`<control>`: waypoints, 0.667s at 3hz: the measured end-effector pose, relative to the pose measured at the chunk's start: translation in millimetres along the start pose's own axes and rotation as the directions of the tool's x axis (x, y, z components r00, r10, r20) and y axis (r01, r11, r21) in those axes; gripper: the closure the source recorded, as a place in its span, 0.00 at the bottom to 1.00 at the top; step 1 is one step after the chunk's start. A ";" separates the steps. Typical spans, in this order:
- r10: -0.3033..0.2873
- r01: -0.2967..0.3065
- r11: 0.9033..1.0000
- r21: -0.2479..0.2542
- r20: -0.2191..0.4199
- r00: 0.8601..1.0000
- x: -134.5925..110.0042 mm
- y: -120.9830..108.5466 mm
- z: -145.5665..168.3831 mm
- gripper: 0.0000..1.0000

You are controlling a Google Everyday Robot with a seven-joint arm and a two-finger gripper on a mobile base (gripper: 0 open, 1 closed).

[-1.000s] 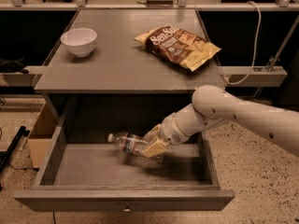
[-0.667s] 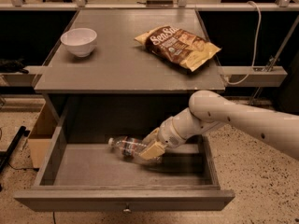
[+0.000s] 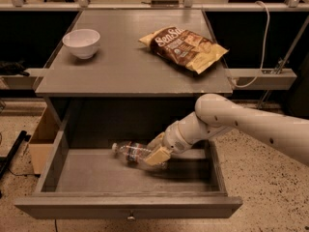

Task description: Place water bottle into top drawer

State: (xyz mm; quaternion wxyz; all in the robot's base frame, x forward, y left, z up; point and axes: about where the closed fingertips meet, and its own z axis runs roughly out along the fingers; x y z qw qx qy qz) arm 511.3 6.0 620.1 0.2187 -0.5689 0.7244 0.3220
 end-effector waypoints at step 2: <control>0.000 0.000 1.000 0.000 0.000 1.000 0.0 0.0 0.1 0.21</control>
Offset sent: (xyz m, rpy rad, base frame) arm 0.0000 0.0000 0.0000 0.0000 0.0000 0.0000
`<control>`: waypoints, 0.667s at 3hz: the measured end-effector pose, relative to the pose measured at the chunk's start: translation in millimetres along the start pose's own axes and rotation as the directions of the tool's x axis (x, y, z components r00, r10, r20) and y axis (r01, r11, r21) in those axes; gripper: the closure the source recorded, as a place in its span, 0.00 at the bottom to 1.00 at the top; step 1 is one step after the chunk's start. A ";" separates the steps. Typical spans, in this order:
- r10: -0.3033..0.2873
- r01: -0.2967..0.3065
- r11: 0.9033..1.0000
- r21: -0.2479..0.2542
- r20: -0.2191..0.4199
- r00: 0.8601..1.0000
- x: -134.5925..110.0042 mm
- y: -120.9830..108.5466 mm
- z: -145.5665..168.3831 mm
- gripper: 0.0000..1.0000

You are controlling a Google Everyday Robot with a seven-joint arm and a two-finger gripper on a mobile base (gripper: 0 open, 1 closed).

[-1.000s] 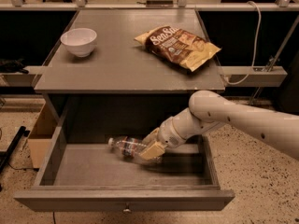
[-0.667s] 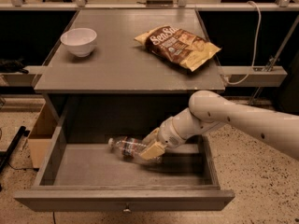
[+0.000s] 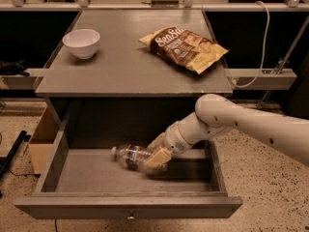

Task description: Place water bottle into top drawer

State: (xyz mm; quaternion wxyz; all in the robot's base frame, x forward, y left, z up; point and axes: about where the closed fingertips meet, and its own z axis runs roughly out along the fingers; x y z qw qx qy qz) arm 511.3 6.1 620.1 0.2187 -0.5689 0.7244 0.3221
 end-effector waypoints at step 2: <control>0.000 0.000 1.000 0.000 0.000 1.000 0.0 0.0 0.1 0.00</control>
Offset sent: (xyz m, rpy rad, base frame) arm 0.0000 0.0000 0.0000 0.0000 0.0000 0.0000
